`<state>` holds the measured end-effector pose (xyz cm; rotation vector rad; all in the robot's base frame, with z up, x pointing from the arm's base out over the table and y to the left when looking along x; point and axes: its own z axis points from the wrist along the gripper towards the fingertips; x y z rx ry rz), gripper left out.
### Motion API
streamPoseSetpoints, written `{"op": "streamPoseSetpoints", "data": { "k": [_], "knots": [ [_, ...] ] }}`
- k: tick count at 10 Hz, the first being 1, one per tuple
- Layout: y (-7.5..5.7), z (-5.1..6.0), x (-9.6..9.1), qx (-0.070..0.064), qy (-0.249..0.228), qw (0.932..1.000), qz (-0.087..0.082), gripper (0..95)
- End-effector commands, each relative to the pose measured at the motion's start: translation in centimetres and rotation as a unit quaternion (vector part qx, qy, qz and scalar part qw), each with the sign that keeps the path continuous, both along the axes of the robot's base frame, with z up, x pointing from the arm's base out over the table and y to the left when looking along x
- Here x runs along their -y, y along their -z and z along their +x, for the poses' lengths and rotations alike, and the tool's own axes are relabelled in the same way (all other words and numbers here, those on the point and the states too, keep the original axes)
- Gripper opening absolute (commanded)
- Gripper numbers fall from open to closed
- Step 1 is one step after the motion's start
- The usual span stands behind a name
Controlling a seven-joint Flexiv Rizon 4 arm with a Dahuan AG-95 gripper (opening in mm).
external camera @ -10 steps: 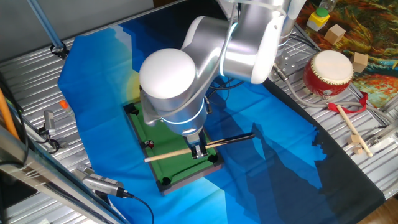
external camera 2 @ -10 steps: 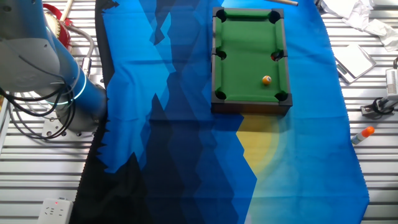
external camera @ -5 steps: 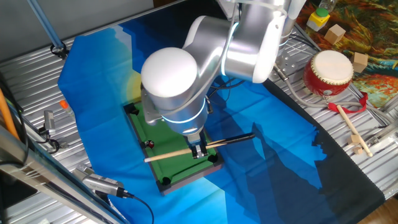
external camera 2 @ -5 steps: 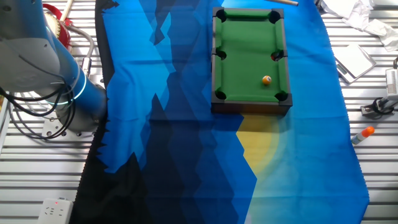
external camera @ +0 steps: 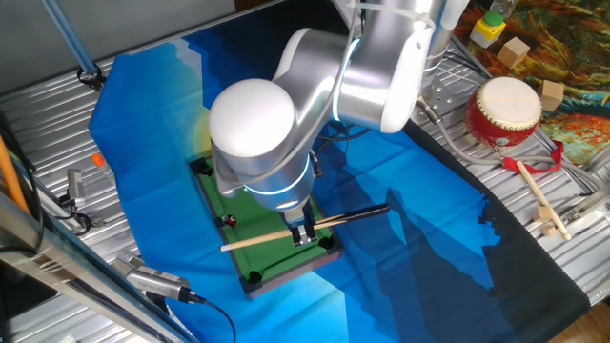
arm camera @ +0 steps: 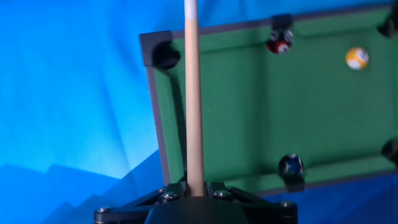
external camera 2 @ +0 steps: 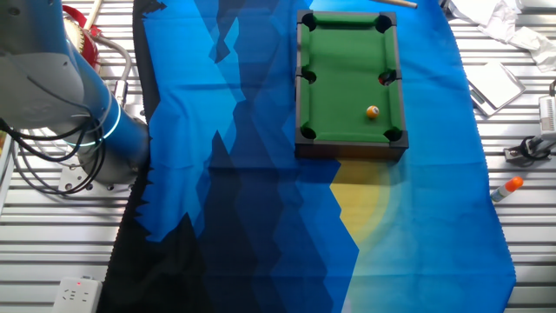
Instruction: Hit the pool ball
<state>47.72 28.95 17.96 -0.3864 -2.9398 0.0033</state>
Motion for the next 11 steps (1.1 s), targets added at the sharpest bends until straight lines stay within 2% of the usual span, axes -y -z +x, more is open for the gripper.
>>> {"op": "streamPoseSetpoints", "data": {
  "k": [1,3,4,5,6,8,9,10,11],
  "knots": [
    [-0.02,-0.1,0.09,-0.006,-0.003,1.0,-0.003,0.0],
    [-0.02,-0.1,0.09,-0.006,-0.003,1.0,-0.002,0.0],
    [-0.02,-0.1,0.09,-0.006,-0.024,0.9996,0.013,0.0],
    [-0.02,-0.1,0.09,0.002,-0.146,0.9887,0.033,0.0],
    [-0.02,-0.1,0.09,0.009,-0.233,0.9712,0.047,0.0],
    [-0.02,-0.1,0.09,0.017,-0.33,0.9418,0.063,0.0],
    [-0.02,-0.1,0.09,0.018,-0.355,0.9322,0.067,0.0],
    [-0.02,-0.1,0.09,0.018,-0.368,0.9271,0.069,0.0],
    [-0.02,-0.1,0.09,0.016,-0.293,0.9542,0.056,0.0]
  ]
}}
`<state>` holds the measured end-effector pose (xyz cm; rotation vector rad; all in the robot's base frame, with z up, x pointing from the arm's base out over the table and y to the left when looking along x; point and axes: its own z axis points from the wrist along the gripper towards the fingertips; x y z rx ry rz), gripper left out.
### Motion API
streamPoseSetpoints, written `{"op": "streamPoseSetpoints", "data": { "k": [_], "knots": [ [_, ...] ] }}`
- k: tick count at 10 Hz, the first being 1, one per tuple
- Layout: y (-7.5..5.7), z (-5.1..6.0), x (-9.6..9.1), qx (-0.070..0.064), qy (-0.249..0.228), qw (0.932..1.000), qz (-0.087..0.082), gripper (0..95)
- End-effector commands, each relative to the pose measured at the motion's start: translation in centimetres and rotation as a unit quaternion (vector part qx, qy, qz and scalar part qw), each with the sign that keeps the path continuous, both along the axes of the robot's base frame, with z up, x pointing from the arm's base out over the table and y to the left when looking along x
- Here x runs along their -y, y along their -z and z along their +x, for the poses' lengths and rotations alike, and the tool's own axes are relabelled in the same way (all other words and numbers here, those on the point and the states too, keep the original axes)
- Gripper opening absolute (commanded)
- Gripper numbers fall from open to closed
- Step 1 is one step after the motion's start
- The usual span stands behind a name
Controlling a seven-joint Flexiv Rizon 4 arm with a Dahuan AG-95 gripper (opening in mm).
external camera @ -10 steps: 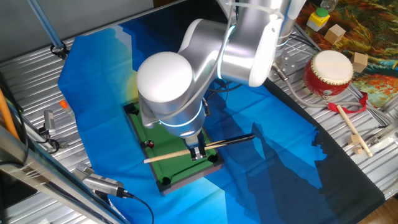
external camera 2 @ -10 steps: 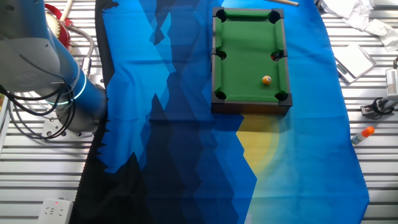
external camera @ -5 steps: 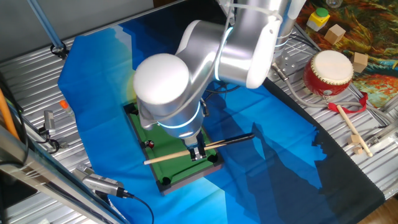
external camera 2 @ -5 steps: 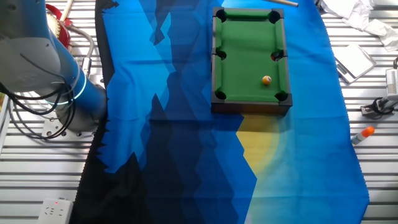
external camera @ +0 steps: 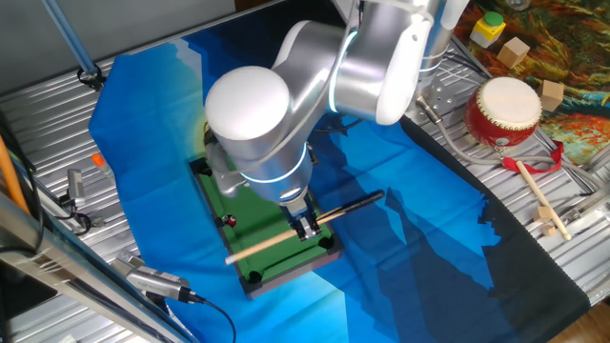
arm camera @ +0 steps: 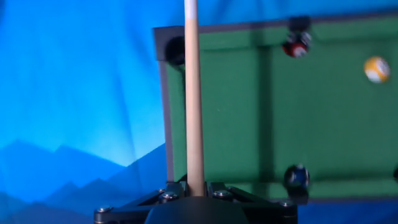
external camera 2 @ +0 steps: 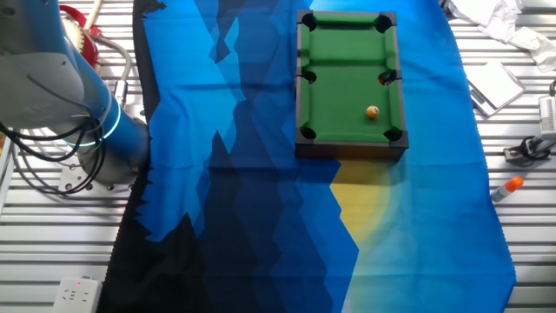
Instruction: Hit the pool ball
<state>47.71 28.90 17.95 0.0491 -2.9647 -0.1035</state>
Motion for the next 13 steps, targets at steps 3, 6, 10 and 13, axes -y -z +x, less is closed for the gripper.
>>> {"op": "streamPoseSetpoints", "data": {
  "k": [3,6,10,13],
  "knots": [
    [-0.03,-0.09,0.04,-0.007,0.044,0.9987,-0.024,0.0],
    [-0.03,-0.09,0.04,-0.021,0.134,0.9905,-0.021,0.0],
    [0.11,-0.23,0.03,-0.022,0.137,0.9901,-0.02,0.0],
    [0.16,-0.3,0.03,-0.022,0.137,0.9901,-0.02,0.0]
  ]
}}
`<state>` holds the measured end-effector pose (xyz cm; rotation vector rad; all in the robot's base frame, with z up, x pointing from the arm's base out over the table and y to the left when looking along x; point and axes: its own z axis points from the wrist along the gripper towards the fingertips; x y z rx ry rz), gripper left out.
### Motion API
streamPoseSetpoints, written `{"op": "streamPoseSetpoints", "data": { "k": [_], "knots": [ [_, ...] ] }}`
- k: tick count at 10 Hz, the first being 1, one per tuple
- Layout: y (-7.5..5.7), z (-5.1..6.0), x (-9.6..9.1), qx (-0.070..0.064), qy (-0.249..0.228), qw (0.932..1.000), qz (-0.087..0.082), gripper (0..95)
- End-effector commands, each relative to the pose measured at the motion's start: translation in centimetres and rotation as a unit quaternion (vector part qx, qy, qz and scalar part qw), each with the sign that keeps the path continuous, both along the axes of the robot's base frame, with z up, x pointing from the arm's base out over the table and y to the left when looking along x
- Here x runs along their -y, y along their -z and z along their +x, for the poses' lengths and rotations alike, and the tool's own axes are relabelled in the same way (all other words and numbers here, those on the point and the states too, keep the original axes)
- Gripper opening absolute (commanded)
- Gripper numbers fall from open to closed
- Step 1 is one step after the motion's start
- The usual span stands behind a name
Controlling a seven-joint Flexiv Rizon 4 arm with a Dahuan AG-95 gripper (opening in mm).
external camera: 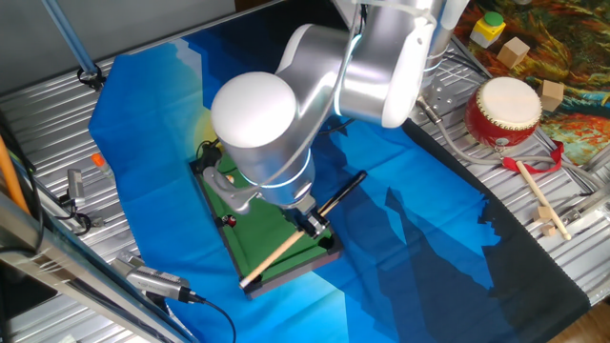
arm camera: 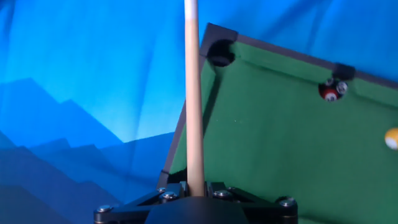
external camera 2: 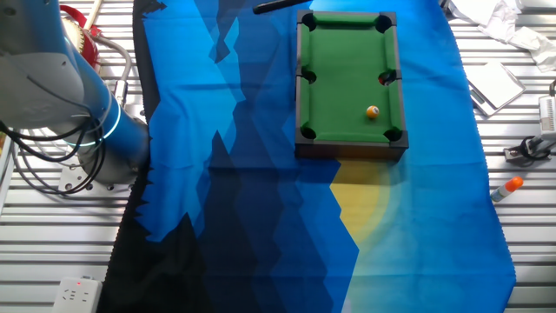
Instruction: Hit the pool ball
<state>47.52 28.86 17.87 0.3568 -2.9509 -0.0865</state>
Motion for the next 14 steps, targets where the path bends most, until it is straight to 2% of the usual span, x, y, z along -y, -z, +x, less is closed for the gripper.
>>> {"op": "streamPoseSetpoints", "data": {
  "k": [1,14],
  "knots": [
    [0.13,-0.15,-0.01,-0.027,0.239,0.9704,-0.024,0.0],
    [0.6,-0.64,-0.04,-0.03,0.238,0.9706,-0.022,0.0]
  ]
}}
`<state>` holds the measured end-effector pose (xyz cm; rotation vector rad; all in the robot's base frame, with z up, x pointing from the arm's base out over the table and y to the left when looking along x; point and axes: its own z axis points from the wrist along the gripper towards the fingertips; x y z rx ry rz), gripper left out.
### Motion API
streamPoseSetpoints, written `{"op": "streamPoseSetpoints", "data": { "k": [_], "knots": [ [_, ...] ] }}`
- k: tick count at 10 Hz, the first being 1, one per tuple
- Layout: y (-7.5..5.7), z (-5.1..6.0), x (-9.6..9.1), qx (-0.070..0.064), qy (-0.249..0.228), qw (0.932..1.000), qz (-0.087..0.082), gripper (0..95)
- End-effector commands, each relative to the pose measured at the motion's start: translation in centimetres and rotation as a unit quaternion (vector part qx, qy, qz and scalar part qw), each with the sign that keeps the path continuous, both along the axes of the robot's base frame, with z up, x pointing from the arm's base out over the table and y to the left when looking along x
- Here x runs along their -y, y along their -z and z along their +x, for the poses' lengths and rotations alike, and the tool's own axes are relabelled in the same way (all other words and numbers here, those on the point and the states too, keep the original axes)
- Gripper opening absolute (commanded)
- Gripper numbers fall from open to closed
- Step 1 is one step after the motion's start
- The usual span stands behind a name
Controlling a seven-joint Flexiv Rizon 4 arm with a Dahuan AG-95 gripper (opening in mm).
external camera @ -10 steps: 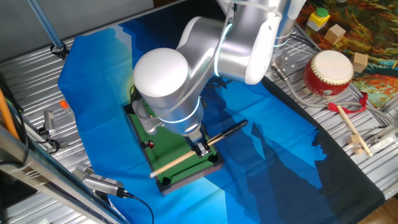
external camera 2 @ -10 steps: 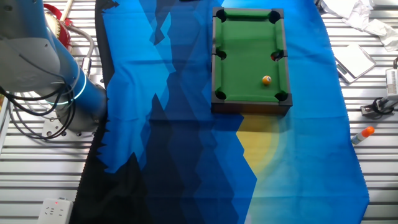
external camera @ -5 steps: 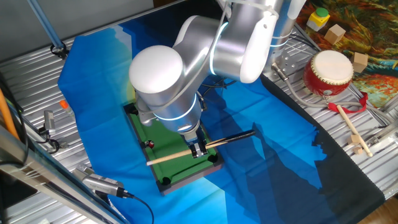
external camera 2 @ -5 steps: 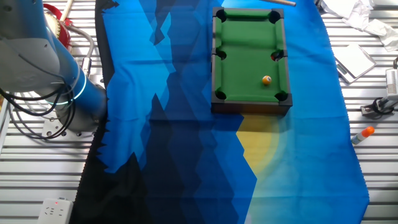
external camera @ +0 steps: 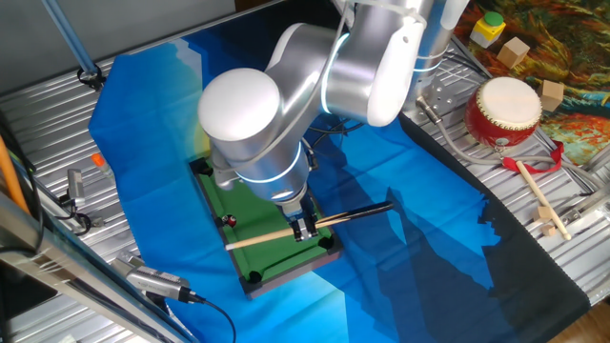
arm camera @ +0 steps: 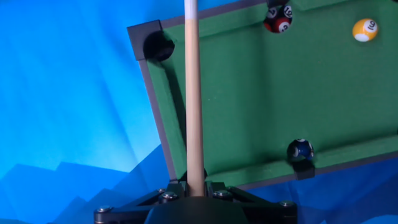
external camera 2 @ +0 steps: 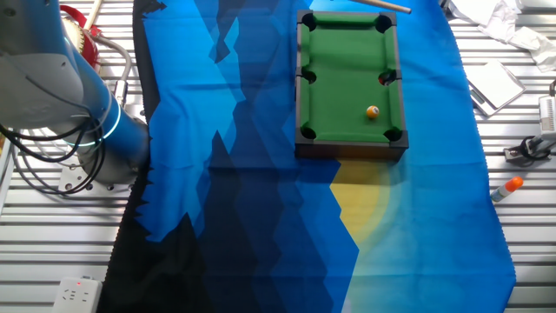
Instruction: Hit the pool ball
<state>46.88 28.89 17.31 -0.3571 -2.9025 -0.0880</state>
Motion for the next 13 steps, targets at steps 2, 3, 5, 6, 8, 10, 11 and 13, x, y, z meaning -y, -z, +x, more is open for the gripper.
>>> {"op": "streamPoseSetpoints", "data": {
  "k": [2,3,5,6,8,10,11,13],
  "knots": [
    [0.07,-0.03,-0.01,0.001,0.001,1.0,0.0,0.0],
    [0.09,-0.06,-0.01,0.001,0.001,1.0,-0.001,0.0],
    [0.19,-0.17,-0.01,0.001,0.001,1.0,-0.005,0.0],
    [0.19,-0.18,-0.01,0.002,0.001,1.0,-0.006,0.0],
    [0.19,-0.18,-0.01,0.003,0.0,1.0,-0.007,0.0],
    [0.21,-0.15,-0.02,0.002,0.001,0.9999,-0.015,0.0],
    [0.2,-0.17,-0.02,0.001,0.001,0.9998,-0.022,0.0],
    [0.24,-0.09,-0.05,0.0,0.001,0.9998,-0.022,0.0]
  ]
}}
